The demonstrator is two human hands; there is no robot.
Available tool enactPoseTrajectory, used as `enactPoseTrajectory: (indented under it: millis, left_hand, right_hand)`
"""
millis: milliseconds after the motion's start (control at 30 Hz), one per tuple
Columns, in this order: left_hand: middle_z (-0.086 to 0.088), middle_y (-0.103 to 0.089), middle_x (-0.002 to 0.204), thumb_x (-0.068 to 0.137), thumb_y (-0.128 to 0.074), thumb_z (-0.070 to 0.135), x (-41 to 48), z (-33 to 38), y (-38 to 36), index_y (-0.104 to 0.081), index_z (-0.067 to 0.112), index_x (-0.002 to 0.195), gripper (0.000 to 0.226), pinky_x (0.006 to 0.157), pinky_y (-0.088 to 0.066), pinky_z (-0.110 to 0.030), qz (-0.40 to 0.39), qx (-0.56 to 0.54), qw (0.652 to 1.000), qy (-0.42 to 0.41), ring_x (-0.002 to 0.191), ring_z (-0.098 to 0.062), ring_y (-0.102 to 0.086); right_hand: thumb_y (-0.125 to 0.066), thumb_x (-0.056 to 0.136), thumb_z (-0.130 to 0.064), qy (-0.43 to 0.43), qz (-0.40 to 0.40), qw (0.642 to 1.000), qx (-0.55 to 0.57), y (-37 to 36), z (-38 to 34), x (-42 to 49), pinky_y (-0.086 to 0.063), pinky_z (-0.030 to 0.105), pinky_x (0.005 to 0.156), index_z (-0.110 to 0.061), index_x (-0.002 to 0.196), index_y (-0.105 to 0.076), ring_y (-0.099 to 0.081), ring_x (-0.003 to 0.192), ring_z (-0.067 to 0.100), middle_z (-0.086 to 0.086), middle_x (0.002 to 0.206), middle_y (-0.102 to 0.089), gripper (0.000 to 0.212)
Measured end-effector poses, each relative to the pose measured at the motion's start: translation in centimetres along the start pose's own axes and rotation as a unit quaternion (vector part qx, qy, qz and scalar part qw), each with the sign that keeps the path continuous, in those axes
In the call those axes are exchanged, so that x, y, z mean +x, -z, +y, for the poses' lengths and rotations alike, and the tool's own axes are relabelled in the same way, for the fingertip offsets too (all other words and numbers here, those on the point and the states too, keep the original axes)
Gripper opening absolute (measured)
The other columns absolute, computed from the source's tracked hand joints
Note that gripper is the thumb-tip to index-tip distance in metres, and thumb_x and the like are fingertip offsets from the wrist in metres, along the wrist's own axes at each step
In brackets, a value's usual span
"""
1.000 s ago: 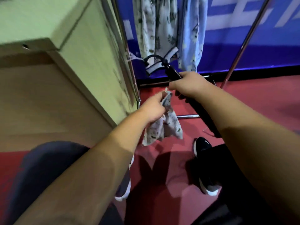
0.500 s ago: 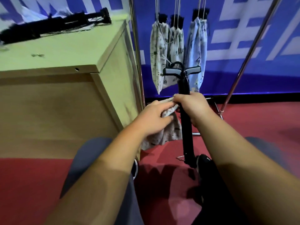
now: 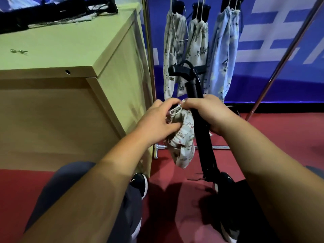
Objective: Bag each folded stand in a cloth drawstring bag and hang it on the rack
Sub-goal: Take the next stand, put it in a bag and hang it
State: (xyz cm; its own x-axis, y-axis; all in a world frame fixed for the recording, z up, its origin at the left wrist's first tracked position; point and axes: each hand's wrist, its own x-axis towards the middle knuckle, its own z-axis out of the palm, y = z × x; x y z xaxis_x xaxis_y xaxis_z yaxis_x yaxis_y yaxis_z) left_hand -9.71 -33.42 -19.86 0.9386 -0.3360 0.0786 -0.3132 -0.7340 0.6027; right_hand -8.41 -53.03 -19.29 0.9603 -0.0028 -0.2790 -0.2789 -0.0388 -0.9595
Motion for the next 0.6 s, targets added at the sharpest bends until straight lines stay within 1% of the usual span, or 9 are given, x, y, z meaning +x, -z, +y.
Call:
enactPoseTrajectory:
  millis: [67, 167, 200, 267, 333, 433, 500, 533, 600]
  left_hand:
    - [0.003, -0.052, 0.114, 0.086, -0.08, 0.031, 0.9, -0.5, -0.4, -0.06, 0.032, 0.129, 0.048, 0.091, -0.047, -0.034, 0.026, 0.004, 1.0, -0.012, 0.106, -0.017, -0.057]
    - [0.003, -0.064, 0.097, 0.091, -0.078, 0.024, 1.5, -0.8, -0.3, -0.066, 0.023, 0.103, 0.018, 0.079, -0.051, -0.038, 0.029, -0.016, 0.999, 0.01, 0.095, -0.022, -0.065]
    - [0.004, -0.067, 0.094, 0.093, -0.077, 0.024, 1.7, -1.0, -0.2, -0.064, 0.024, 0.103, 0.017, 0.076, -0.05, -0.037, 0.016, -0.019, 0.999, 0.027, 0.092, -0.02, -0.066]
    - [0.007, -0.068, 0.097, 0.095, -0.075, 0.028, 2.0, -1.3, -0.1, -0.06, 0.026, 0.115, 0.025, 0.072, -0.046, -0.034, -0.009, -0.011, 0.999, 0.049, 0.09, -0.017, -0.065]
    - [0.006, -0.068, 0.097, 0.094, -0.076, 0.031, 2.4, -1.4, -0.1, -0.06, 0.027, 0.119, 0.03, 0.067, -0.044, -0.031, -0.022, -0.014, 0.998, 0.062, 0.087, -0.016, -0.065]
    - [0.005, -0.066, 0.084, 0.094, -0.073, 0.029, 3.0, -1.5, -0.6, -0.063, 0.028, 0.106, 0.015, 0.056, -0.041, -0.028, -0.009, -0.039, 0.994, 0.103, 0.068, -0.015, -0.061]
    - [0.003, -0.069, 0.08, 0.091, -0.072, 0.029, 3.2, -1.4, -0.7, -0.066, 0.024, 0.099, 0.012, 0.055, -0.045, -0.026, -0.016, -0.063, 0.988, 0.141, 0.062, -0.017, -0.061]
    - [0.003, -0.073, 0.081, 0.087, -0.072, 0.032, 3.3, -1.3, -0.7, -0.069, 0.024, 0.102, 0.017, 0.058, -0.049, -0.027, -0.023, -0.083, 0.983, 0.162, 0.062, -0.019, -0.064]
    - [0.005, -0.079, 0.092, 0.078, -0.07, 0.045, 3.5, -1.2, -0.6, -0.072, 0.032, 0.116, 0.041, 0.065, -0.06, -0.034, -0.032, -0.108, 0.974, 0.195, 0.066, -0.02, -0.073]
  right_hand:
    - [-0.084, 0.071, -0.022, 0.007, -0.032, 0.999, -0.032, 0.0, -0.5, 0.4, -0.056, 0.048, 0.079, 0.004, 0.096, -0.076, -0.07, 0.081, 0.034, 0.019, 0.085, -0.072, 0.037]
    - [-0.085, 0.078, -0.023, 0.011, -0.065, 0.996, -0.063, 0.0, -1.0, 0.7, -0.061, 0.057, 0.079, 0.003, 0.103, -0.075, -0.071, 0.08, 0.037, 0.029, 0.096, -0.076, 0.038]
    - [-0.085, 0.082, -0.024, 0.014, -0.067, 0.995, -0.07, -0.1, -1.1, 0.8, -0.061, 0.055, 0.071, 0.002, 0.106, -0.074, -0.069, 0.074, 0.034, 0.029, 0.095, -0.075, 0.037]
    - [-0.084, 0.088, -0.025, 0.028, -0.062, 0.993, -0.1, -0.1, -1.1, 0.8, -0.053, 0.038, 0.057, -0.005, 0.107, -0.072, -0.062, 0.062, 0.024, 0.017, 0.085, -0.072, 0.031]
    - [-0.084, 0.089, -0.022, 0.055, -0.046, 0.988, -0.135, -0.3, -1.0, 0.8, -0.052, 0.031, 0.059, -0.015, 0.106, -0.075, -0.066, 0.064, 0.02, 0.012, 0.082, -0.074, 0.021]
    - [-0.081, 0.083, -0.012, 0.084, -0.027, 0.983, -0.16, -0.4, -0.4, 1.1, -0.053, 0.034, 0.066, -0.019, 0.101, -0.075, -0.064, 0.066, 0.017, 0.015, 0.081, -0.074, 0.02]
    - [-0.075, 0.078, -0.013, 0.087, -0.001, 0.98, -0.181, -0.2, -0.2, 1.3, -0.051, 0.037, 0.067, -0.017, 0.095, -0.074, -0.06, 0.062, 0.017, 0.006, 0.071, -0.069, 0.017]
    - [-0.074, 0.077, -0.017, 0.084, 0.013, 0.978, -0.191, 0.1, -0.2, 1.5, -0.052, 0.038, 0.067, -0.015, 0.094, -0.074, -0.061, 0.062, 0.016, 0.002, 0.07, -0.07, 0.017]
    - [-0.077, 0.075, -0.028, 0.081, 0.027, 0.98, -0.179, 0.6, -0.3, 1.5, -0.056, 0.044, 0.07, -0.011, 0.089, -0.072, -0.063, 0.063, 0.018, 0.002, 0.07, -0.072, 0.022]
